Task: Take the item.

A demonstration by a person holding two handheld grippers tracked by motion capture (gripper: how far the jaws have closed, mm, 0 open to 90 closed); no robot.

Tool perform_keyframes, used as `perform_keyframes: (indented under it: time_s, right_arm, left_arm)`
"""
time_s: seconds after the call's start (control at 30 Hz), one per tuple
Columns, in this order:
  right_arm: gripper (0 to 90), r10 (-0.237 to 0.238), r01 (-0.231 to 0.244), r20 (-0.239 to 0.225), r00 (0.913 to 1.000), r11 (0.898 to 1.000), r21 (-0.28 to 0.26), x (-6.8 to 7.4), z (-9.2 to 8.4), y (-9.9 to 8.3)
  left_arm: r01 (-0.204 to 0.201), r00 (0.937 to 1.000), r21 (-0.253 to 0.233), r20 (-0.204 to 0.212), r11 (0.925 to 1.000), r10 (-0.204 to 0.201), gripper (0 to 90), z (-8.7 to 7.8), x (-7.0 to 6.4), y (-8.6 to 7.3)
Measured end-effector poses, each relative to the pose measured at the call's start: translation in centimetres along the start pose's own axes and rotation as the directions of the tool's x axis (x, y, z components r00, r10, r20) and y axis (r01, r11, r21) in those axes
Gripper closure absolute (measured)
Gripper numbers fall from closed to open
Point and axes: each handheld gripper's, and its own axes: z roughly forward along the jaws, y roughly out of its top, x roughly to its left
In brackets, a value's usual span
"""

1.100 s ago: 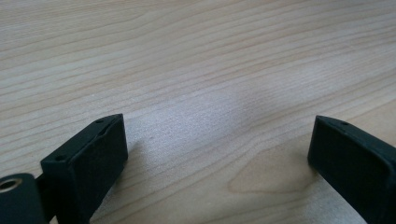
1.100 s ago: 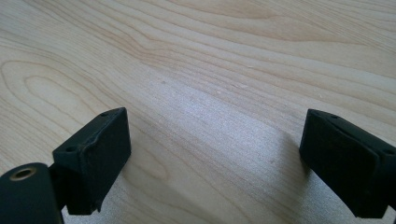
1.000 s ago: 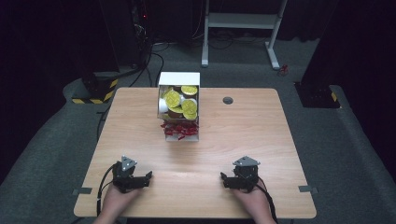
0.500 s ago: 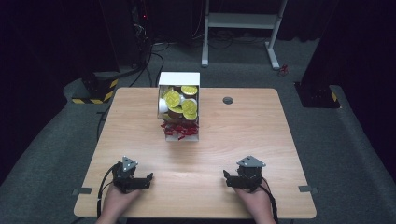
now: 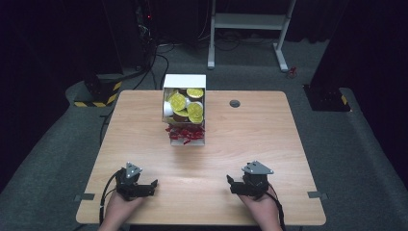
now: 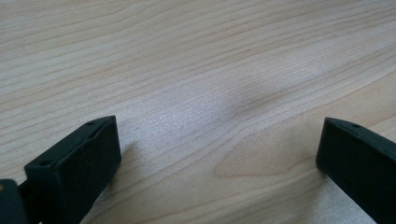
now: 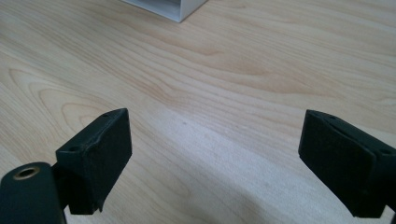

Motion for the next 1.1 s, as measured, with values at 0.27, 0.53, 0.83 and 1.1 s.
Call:
perform_keyframes:
  time_s: [0.27, 0.53, 0.83, 1.1]
  right_arm:
    - [10.1, -0.001, 0.001, -0.006, 1.0, 1.0, -0.017, 0.6, 0.1, 0.8]
    - [10.1, -0.022, 0.02, -0.022, 0.9995, 0.998, -0.059, 0.8, -0.5, 1.6]
    - [10.2, 0.012, -0.017, -0.055, 0.9984, 0.995, -0.095, 0.1, -0.8, 2.7]
    - [13.9, -0.021, 0.015, -0.067, 0.9975, 0.997, -0.078, 0.0, 0.3, 3.8]
  left_arm:
    - [-0.001, 1.0, 0.002, 0.001, 1.0, 0.001, 0.2, -0.2, -0.1, -0.1]
    - [-0.005, 1.0, 0.001, 0.003, 1.0, 0.005, 0.2, -0.2, -0.1, -0.2]
    - [-0.015, 0.9999, 0.004, 0.005, 0.9999, 0.015, 0.2, -0.2, -0.1, -0.2]
    - [-0.016, 0.9999, 0.004, 0.006, 0.9999, 0.015, 0.2, -0.2, -0.1, -0.2]
